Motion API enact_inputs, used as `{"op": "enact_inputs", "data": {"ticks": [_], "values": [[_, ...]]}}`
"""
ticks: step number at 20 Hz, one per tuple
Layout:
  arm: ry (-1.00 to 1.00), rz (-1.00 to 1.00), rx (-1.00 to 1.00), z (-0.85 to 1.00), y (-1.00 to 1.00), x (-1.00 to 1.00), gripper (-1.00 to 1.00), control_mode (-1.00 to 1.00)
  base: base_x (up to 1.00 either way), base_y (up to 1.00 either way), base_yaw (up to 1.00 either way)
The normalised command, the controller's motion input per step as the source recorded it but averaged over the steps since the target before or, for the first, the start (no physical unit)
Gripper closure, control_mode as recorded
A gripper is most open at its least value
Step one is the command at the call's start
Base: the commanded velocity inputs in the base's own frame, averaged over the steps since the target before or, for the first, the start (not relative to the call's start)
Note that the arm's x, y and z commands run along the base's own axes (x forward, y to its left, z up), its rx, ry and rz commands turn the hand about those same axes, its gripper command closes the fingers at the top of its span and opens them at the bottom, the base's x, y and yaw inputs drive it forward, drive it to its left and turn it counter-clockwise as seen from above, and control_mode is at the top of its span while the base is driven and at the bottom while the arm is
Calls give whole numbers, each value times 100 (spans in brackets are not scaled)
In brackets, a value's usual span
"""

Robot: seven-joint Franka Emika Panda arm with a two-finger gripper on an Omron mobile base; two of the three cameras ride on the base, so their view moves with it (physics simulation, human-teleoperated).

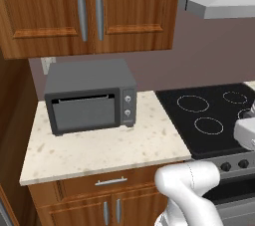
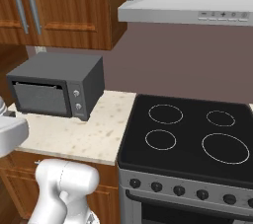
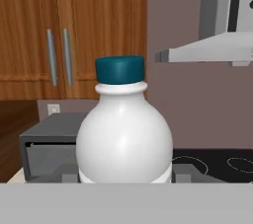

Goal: Take the bottled waters from the counter and place them in the freezer to freeze. Close the freezer door after placing the bottles.

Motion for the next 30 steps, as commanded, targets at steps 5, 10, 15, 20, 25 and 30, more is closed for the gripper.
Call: {"op": "enact_inputs", "data": {"ticks": [5,10,15,20,25,30], "values": [[-2,3,0,-4,-1,-4,100,-100,0,0,0],[0,0,0,0,0,0,100,-100,0,0,0],[0,0,0,0,0,0,100,-100,0,0,0],[0,0,0,0,0,-14,100,100,-18,0,0],[0,0,0,0,0,0,100,100,-59,0,0],[0,0,0,0,0,0,100,100,-53,8,0]]}}
